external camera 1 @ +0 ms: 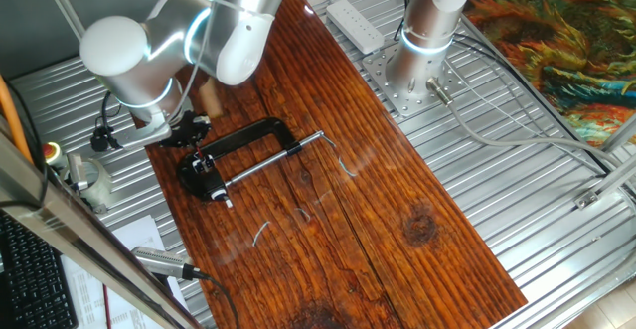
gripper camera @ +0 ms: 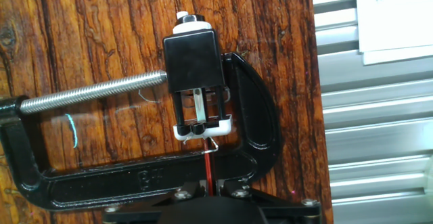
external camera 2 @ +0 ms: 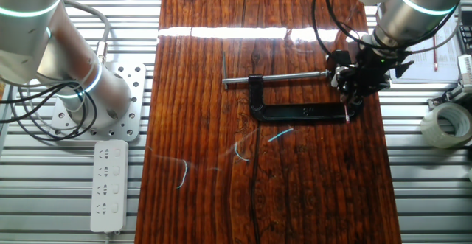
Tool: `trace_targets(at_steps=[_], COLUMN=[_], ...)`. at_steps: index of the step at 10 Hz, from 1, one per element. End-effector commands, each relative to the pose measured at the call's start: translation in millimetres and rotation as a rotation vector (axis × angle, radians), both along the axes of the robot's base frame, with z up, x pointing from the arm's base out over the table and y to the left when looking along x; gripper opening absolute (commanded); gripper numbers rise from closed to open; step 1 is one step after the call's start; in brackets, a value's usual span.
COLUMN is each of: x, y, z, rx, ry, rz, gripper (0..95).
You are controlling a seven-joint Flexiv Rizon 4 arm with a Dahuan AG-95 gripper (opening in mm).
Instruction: Insert the pencil into the pencil sharpener
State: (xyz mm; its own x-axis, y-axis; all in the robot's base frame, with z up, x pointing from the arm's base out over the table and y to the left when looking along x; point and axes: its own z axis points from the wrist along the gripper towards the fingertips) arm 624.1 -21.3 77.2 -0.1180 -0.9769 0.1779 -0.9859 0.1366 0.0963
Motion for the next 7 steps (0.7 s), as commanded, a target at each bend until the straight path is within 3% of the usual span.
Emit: trace_targets(at_steps=[1, 7], x=[-0.2, -2.3], y=[2.0, 3.7], z=[-0.8, 4.9], rx=[0.008, 0.02], ry=[-0.003, -0.017], rz=[-0.002, 0.012], gripper=[0.0, 0.0])
